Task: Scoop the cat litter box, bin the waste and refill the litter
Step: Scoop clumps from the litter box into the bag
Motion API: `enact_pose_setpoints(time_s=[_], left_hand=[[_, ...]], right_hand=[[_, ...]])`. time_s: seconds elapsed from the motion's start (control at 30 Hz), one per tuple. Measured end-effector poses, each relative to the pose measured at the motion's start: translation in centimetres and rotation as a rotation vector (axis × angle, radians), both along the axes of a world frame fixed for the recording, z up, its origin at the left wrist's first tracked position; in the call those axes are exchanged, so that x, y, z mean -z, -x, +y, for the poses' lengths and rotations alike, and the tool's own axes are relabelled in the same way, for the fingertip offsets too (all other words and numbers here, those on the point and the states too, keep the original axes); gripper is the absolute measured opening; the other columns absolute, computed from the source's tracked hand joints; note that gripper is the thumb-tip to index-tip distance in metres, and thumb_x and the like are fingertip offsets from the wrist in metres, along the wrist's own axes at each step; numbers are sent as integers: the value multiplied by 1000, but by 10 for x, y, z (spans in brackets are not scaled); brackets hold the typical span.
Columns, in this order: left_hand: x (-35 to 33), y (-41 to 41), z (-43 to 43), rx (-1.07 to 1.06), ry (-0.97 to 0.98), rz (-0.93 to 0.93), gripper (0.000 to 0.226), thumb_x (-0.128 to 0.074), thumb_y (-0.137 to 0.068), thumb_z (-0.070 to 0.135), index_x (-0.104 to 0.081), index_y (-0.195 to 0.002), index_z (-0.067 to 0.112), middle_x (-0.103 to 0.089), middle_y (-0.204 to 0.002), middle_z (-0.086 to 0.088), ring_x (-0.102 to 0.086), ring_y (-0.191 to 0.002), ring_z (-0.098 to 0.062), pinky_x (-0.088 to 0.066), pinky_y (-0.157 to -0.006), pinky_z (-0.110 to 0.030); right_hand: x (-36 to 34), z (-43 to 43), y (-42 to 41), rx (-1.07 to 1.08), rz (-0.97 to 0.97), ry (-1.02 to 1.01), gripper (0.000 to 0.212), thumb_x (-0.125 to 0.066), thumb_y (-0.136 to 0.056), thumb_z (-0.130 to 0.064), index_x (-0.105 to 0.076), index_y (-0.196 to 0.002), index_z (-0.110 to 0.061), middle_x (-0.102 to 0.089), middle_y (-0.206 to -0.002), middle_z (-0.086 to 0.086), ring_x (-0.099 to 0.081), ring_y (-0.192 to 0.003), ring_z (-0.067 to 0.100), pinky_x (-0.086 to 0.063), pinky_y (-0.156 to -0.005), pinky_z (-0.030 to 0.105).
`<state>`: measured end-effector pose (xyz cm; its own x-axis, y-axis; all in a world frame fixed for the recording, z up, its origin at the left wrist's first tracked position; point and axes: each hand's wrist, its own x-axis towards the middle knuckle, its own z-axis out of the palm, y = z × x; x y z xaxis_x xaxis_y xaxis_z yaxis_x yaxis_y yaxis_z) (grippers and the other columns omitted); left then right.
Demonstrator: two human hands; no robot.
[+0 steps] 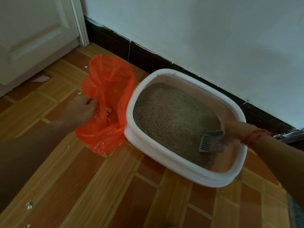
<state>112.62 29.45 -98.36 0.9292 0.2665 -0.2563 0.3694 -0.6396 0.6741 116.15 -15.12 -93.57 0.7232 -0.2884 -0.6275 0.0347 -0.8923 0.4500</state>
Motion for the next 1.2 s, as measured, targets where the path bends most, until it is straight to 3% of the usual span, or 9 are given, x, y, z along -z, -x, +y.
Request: enact_pose_setpoints(time_s=[0.2,0.37,0.5,0.67,0.77,0.87,1.0,1.2], left_hand=[[0,0,1,-14,-17,-3,31,-42,-103,25,-58,-89,3,-58,-81,-12,-51,-64,-22,-40,-57,-32],[1,1,-1,-3,-23,0,31,-41,-103,25,-59,-90,3,-59,-81,-12,-51,-63,-20,-40,-54,-30],[3,2,-2,-5,-35,-4,32,-41,-104,23,-58,-89,1,-56,-77,-9,-49,-61,-18,-38,-53,-29],[4,4,0,-11,-15,-7,30,-41,-104,23,-57,-86,5,-55,-76,-8,-49,-61,-17,-37,-52,-29],[4,4,1,-11,-3,0,30,-41,-104,23,-56,-82,8,-56,-76,-8,-50,-61,-18,-40,-53,-29],[5,3,-1,-7,-10,1,30,-41,-104,23,-56,-84,6,-56,-77,-8,-50,-62,-18,-40,-53,-29],[8,2,-1,-28,-29,-2,31,-43,-103,23,-57,-83,4,-55,-74,-9,-48,-58,-18,-37,-52,-28],[8,2,-1,-28,0,15,31,-42,-103,23,-59,-88,2,-57,-76,-11,-49,-58,-19,-39,-53,-29]], right_hand=[[19,-3,5,38,-88,-92,29,-70,-87,-29,-66,-110,-13,-67,-97,2,-64,-91,15,-55,-82,26],[38,3,9,59,-153,-240,16,-64,-91,-26,-66,-100,-13,-66,-82,1,-65,-73,12,-56,-67,23],[53,19,9,73,-174,-359,22,-54,-96,-28,-67,-98,-11,-67,-84,5,-66,-74,15,-58,-70,29],[66,34,9,127,-255,-532,28,-56,-95,-35,-68,-94,-9,-66,-83,7,-65,-75,18,-57,-71,34],[72,43,11,175,-293,-615,27,-57,-95,-33,-69,-92,-9,-67,-81,8,-64,-71,17,-54,-62,30],[78,47,17,210,-336,-693,23,-59,-95,-33,-69,-90,-12,-64,-75,4,-61,-63,12,-41,-50,21],[83,45,26,254,-388,-738,20,-62,-93,-33,-71,-97,-15,-67,-75,5,-64,-64,16,-49,-54,28],[67,45,32,294,-521,-887,10,-63,-92,-31,-70,-88,-25,-66,-65,-2,-58,-52,10,-45,-51,23]])
